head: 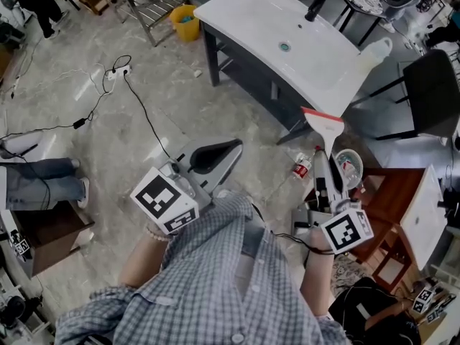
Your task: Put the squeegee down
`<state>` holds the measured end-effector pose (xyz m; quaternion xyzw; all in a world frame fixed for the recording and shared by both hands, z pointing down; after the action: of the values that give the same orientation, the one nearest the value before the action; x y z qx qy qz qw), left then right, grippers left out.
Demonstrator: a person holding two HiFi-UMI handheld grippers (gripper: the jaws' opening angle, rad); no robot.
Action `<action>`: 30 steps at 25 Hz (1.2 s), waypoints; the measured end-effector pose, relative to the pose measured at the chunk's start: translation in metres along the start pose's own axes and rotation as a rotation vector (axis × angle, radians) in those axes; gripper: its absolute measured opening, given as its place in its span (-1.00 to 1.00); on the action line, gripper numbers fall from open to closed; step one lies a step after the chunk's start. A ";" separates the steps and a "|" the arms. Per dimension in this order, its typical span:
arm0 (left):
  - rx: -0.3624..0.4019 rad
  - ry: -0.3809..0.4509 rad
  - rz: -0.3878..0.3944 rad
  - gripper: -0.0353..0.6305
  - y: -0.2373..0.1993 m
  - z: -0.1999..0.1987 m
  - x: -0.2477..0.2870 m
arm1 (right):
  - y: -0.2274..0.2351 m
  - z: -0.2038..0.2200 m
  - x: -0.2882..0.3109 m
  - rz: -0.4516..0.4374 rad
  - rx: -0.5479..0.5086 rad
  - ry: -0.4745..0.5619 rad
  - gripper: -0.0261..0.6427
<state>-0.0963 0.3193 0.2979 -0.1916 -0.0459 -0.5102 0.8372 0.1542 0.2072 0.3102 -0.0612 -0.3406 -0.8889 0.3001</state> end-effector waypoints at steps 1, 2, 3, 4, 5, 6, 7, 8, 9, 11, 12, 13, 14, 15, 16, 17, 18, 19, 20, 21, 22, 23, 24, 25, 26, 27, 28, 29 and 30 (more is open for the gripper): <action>0.004 -0.001 0.006 -0.88 0.000 0.000 0.000 | 0.000 0.001 0.000 0.006 0.004 0.002 -0.65; 0.008 -0.002 0.011 -0.88 -0.001 0.000 0.000 | 0.000 0.002 -0.001 0.012 0.008 0.006 -0.65; 0.012 -0.004 0.016 -0.88 -0.002 0.000 -0.001 | -0.001 0.002 -0.001 0.015 0.011 0.011 -0.65; 0.015 -0.004 0.021 -0.88 -0.003 0.000 -0.002 | -0.002 0.003 -0.001 0.017 0.014 0.017 -0.65; 0.017 -0.004 0.024 -0.88 -0.003 0.001 -0.003 | -0.003 0.004 -0.002 0.020 0.016 0.022 -0.65; 0.019 -0.003 0.027 -0.88 -0.004 0.001 -0.005 | -0.004 0.005 -0.002 0.023 0.018 0.027 -0.65; 0.022 -0.003 0.028 -0.88 -0.004 0.001 -0.007 | -0.006 0.007 -0.003 0.025 0.019 0.031 -0.65; 0.024 -0.002 0.029 -0.88 -0.004 0.002 -0.009 | -0.007 0.008 -0.003 0.026 0.019 0.035 -0.65; 0.027 -0.002 0.030 -0.88 -0.004 0.002 -0.011 | -0.008 0.009 -0.004 0.028 0.020 0.037 -0.65; 0.033 -0.001 0.031 -0.88 -0.005 0.003 -0.014 | -0.009 0.011 -0.003 0.031 0.021 0.040 -0.65; 0.034 0.000 0.032 -0.88 -0.006 0.003 -0.015 | -0.010 0.013 -0.002 0.032 0.022 0.041 -0.65; 0.034 0.000 0.031 -0.88 -0.007 0.004 -0.017 | -0.011 0.014 0.000 0.033 0.024 0.041 -0.65; 0.032 0.001 0.031 -0.88 -0.009 0.004 -0.019 | -0.012 0.016 0.001 0.033 0.026 0.041 -0.65; 0.031 0.001 0.031 -0.88 -0.010 0.004 -0.021 | -0.013 0.017 0.001 0.033 0.028 0.041 -0.65; 0.030 0.001 0.031 -0.88 -0.011 0.004 -0.022 | -0.015 0.017 0.002 0.034 0.031 0.041 -0.65; 0.029 0.001 0.032 -0.88 -0.012 0.003 -0.023 | -0.016 0.017 0.002 0.035 0.031 0.042 -0.65; 0.029 0.002 0.033 -0.88 -0.012 0.003 -0.024 | -0.017 0.017 0.002 0.036 0.029 0.041 -0.65; 0.028 0.002 0.035 -0.88 -0.013 0.002 -0.024 | -0.018 0.017 0.001 0.038 0.026 0.041 -0.65; 0.028 0.003 0.038 -0.88 -0.013 0.002 -0.023 | -0.018 0.017 0.000 0.040 0.023 0.040 -0.65; 0.027 0.003 0.041 -0.88 -0.013 0.002 -0.021 | -0.018 0.016 0.000 0.042 0.021 0.040 -0.65; 0.027 0.003 0.046 -0.88 -0.013 0.002 -0.020 | -0.017 0.016 0.000 0.044 0.021 0.040 -0.65; 0.027 0.002 0.050 -0.88 -0.013 0.002 -0.018 | -0.016 0.016 0.000 0.047 0.023 0.041 -0.65; 0.028 0.000 0.052 -0.88 -0.014 0.002 -0.017 | -0.014 0.016 0.000 0.050 0.025 0.041 -0.65; 0.028 -0.001 0.051 -0.88 -0.014 0.002 -0.015 | -0.012 0.016 0.000 0.053 0.028 0.041 -0.65; 0.027 -0.003 0.047 -0.88 -0.014 0.003 -0.013 | -0.010 0.016 -0.001 0.055 0.029 0.040 -0.65; 0.024 -0.004 0.041 -0.88 -0.015 0.003 -0.012 | -0.008 0.016 -0.001 0.055 0.031 0.038 -0.65; 0.019 -0.005 0.034 -0.88 -0.015 0.004 -0.010 | -0.005 0.015 -0.001 0.052 0.031 0.036 -0.65; 0.014 -0.005 0.026 -0.88 -0.016 0.004 -0.009 | -0.003 0.014 0.000 0.047 0.031 0.035 -0.65; 0.012 -0.006 0.019 -0.88 -0.017 0.004 -0.007 | 0.000 0.012 0.002 0.041 0.032 0.035 -0.65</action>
<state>-0.1143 0.3198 0.3042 -0.1886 -0.0496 -0.5014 0.8429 0.1517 0.2135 0.3197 -0.0479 -0.3481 -0.8780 0.3249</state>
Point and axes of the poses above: the fingertips, and each gripper's own axes: x forward along the fingers, y to its right, z out of its underside, the point moved 8 cm from there along -x, backward along the fingers, and after that the axes turned 13 degrees about -y, right-handed, at the moved point
